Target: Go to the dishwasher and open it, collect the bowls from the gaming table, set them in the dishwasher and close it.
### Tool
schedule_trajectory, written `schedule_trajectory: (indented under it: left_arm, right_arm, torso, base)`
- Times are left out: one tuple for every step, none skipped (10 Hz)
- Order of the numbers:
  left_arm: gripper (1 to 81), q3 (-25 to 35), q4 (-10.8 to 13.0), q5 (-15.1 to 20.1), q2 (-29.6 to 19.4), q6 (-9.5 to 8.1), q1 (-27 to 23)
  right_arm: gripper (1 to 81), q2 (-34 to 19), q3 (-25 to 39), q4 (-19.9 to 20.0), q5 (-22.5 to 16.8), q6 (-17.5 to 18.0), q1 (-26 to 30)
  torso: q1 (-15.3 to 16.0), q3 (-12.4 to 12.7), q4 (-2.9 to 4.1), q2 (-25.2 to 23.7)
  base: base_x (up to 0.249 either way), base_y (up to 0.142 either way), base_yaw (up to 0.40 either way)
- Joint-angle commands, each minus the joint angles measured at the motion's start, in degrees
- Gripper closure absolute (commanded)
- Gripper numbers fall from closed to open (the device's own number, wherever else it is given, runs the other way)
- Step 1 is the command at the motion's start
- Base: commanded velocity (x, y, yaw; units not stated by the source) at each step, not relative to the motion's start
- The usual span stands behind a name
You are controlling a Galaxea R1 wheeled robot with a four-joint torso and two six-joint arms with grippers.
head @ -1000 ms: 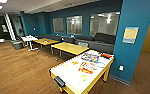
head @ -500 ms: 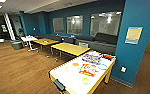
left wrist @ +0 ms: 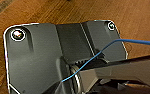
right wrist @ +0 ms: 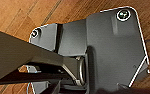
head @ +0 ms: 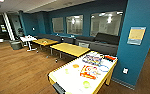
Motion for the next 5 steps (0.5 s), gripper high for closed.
schedule_trajectory:
  left_arm:
    - [1.0, 0.2, 0.6, 2.3, -0.1, 0.19, -2.6]
    - [1.0, 0.2, 0.6, 2.3, -0.1, 0.19, -2.6]
    - [1.0, 0.2, 0.6, 2.3, -0.1, 0.19, -2.6]
    - [1.0, 0.2, 0.5, 2.3, -0.2, 0.19, -2.6]
    - [1.0, 0.2, 0.4, 2.3, -0.2, 0.10, -2.6]
  right_arm:
    - [1.0, 0.1, 0.3, -0.6, -2.3, -0.2, 2.4]
    - [1.0, 0.1, 0.3, -0.6, -2.3, -0.2, 2.4]
    - [1.0, 0.1, 0.3, -0.6, -2.3, -0.2, 2.5]
    - [1.0, 0.2, 0.3, -0.6, -2.3, -0.2, 2.5]
    - [1.0, 0.2, 0.3, -0.6, -2.3, -0.2, 2.7]
  torso:
    - [0.0, 0.0, 0.00, 0.0]
    - [0.0, 0.0, 0.00, 0.0]
    - [0.0, 0.0, 0.00, 0.0]
    - [0.0, 0.0, 0.00, 0.0]
    - [0.0, 0.0, 0.00, 0.0]
  base:
    - [0.126, 0.000, 0.000]
    - [0.126, 0.000, 0.000]
    - [0.121, 0.000, 0.000]
    - [0.112, 0.000, 0.000]
    - [0.068, 0.000, 0.000]
